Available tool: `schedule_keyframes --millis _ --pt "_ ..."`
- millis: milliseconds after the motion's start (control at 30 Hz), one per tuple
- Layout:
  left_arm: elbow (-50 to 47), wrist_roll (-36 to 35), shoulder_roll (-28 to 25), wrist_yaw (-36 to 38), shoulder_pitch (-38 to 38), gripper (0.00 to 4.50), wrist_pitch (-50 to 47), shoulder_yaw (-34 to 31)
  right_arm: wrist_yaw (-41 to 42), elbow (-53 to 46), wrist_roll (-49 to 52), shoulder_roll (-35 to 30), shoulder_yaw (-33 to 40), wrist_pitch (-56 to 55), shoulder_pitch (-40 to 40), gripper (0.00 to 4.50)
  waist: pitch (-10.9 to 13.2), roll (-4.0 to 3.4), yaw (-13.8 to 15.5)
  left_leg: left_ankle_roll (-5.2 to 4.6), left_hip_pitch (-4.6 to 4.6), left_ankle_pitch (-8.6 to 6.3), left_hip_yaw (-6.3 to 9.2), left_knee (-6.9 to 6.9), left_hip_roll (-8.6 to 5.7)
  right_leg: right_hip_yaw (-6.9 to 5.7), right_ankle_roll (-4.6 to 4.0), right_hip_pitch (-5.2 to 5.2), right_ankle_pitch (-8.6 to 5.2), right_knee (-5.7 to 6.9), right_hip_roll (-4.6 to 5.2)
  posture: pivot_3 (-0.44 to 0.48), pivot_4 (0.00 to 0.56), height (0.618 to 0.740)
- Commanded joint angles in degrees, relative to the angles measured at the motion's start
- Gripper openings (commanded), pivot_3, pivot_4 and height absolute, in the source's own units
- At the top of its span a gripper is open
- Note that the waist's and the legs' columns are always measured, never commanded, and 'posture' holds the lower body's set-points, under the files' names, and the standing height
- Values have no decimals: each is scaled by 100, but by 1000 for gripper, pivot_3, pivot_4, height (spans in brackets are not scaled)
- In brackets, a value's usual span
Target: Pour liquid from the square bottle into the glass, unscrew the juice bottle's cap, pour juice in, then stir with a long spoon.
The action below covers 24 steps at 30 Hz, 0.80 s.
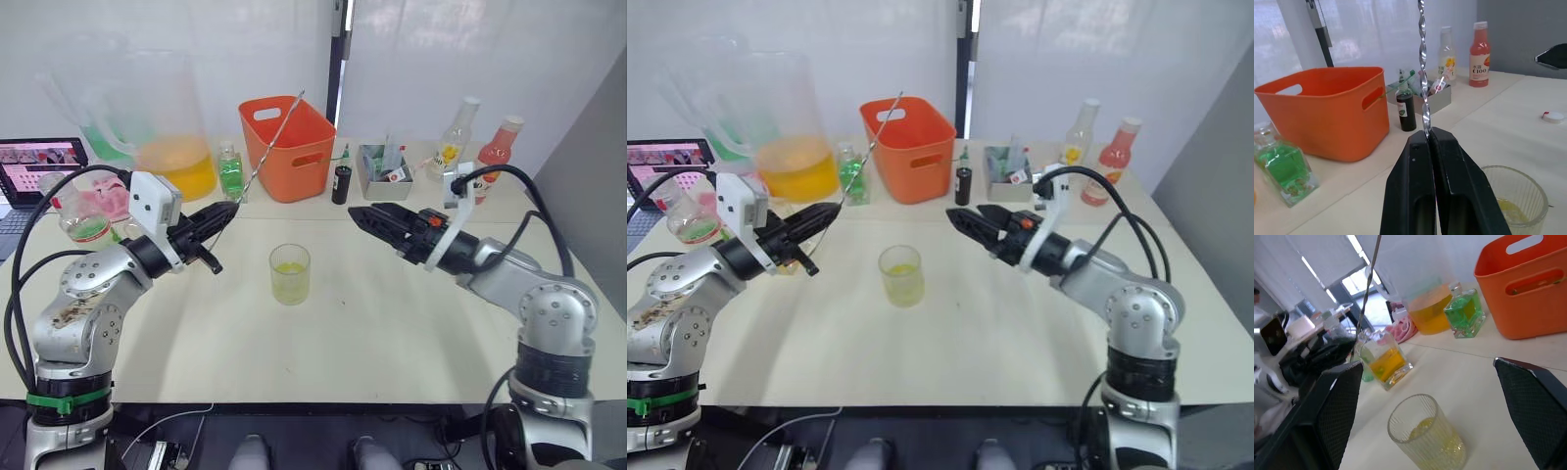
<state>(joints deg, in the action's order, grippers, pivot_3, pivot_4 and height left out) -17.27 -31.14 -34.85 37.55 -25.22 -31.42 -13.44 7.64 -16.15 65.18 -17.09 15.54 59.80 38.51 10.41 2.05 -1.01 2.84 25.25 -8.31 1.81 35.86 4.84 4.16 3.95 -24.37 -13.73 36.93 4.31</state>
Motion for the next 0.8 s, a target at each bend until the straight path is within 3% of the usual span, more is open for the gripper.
schedule_keyframes --millis 33,267,533,800 --pt "-458 -24 90 -136 -158 21 -58 283 -986 3 436 652 70 -240 390 4500 0 -1 -12 -1 0 0 0 0 1 0 0 -1 0 5 -2 0 150 703" --pt "-642 28 139 -177 -101 21 -181 579 -1945 123 253 1568 -223 -683 891 4500 1 -3 -25 -1 0 1 3 -1 1 0 -8 -3 3 8 -4 0 150 703" --pt "-733 41 146 -213 -84 21 -226 685 -2122 236 -213 1868 -475 -1077 948 4500 2 -5 -16 -1 1 1 4 -1 1 -2 -8 -3 3 5 -3 0 150 703" --pt "-751 77 90 -179 -59 0 -215 741 -2083 238 -324 1986 -517 -1169 865 1896 3 -6 -32 -1 1 1 5 -4 2 -2 -10 -5 1 6 -4 0 150 703"
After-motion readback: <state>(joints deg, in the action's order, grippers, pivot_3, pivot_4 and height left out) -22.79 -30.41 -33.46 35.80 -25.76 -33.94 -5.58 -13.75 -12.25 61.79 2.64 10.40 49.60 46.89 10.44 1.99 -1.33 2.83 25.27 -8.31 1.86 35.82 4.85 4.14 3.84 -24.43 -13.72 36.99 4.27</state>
